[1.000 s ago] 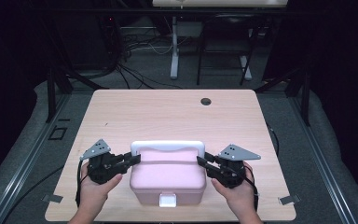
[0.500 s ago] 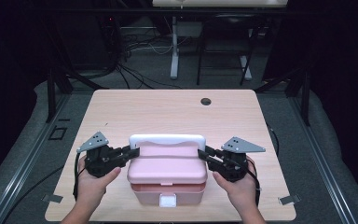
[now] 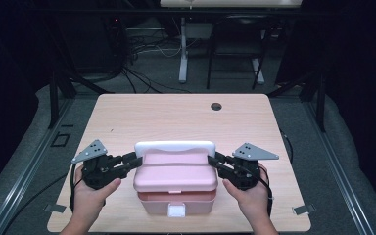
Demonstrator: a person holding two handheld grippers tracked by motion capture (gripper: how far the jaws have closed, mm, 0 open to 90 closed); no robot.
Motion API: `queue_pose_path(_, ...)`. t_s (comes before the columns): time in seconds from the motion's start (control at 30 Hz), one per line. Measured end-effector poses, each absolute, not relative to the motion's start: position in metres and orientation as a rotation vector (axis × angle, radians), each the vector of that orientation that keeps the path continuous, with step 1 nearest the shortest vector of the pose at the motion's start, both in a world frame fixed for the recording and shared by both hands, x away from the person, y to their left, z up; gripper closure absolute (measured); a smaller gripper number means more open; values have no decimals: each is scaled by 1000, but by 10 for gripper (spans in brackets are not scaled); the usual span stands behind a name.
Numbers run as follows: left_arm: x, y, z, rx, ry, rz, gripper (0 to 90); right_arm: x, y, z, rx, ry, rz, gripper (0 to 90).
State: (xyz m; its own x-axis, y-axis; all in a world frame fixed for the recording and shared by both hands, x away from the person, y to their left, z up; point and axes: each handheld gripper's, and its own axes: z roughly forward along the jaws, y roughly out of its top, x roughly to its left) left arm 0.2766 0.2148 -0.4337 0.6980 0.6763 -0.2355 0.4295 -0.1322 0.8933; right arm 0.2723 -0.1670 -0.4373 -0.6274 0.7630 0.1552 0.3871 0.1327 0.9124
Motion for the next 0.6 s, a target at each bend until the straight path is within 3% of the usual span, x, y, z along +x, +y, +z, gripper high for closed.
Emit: queue_pose_path(0.6,241,235,-462,1809,901,306,705,272,-167,-434,1116,2053,1515,737)
